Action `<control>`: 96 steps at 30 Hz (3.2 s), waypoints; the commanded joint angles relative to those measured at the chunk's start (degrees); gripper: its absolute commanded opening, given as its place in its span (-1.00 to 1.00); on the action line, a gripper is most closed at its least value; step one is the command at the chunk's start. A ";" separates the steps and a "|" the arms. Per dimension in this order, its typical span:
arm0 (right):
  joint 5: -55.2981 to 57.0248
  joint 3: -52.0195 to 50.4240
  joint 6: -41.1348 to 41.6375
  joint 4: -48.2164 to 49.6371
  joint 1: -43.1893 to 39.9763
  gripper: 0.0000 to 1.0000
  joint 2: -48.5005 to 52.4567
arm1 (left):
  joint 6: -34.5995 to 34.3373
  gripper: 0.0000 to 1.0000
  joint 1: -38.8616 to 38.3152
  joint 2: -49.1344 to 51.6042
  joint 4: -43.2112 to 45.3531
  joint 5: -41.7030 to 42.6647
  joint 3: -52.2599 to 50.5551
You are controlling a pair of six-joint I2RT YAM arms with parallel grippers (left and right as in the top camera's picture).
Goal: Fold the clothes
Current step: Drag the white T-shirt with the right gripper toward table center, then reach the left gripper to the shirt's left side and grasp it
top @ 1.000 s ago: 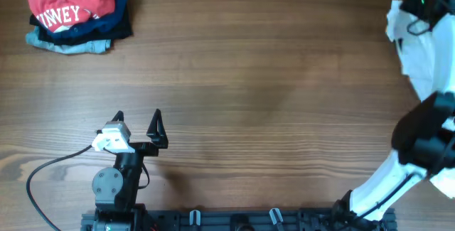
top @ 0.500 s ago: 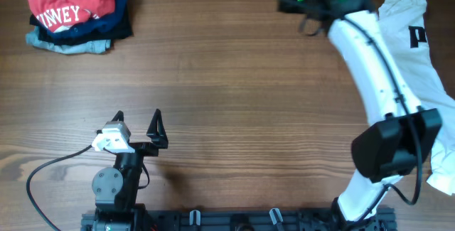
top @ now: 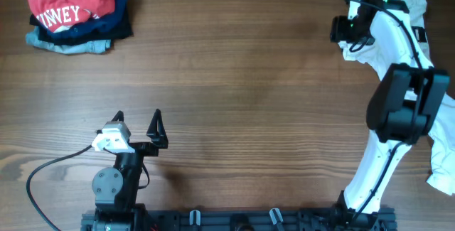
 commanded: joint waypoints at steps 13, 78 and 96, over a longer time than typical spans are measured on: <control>6.69 -0.17 -2.38 0.26 -0.68 -0.67 7.56 | 1.18 0.99 -0.20 -0.46 -0.28 -0.37 -0.28; -4.83 0.70 29.81 -35.80 18.25 0.79 -40.52 | -9.22 0.99 -0.24 0.66 10.19 26.34 4.59; -4.74 0.68 28.48 -36.70 18.10 0.99 -42.18 | 5.29 1.00 -26.05 82.53 -36.28 13.66 76.96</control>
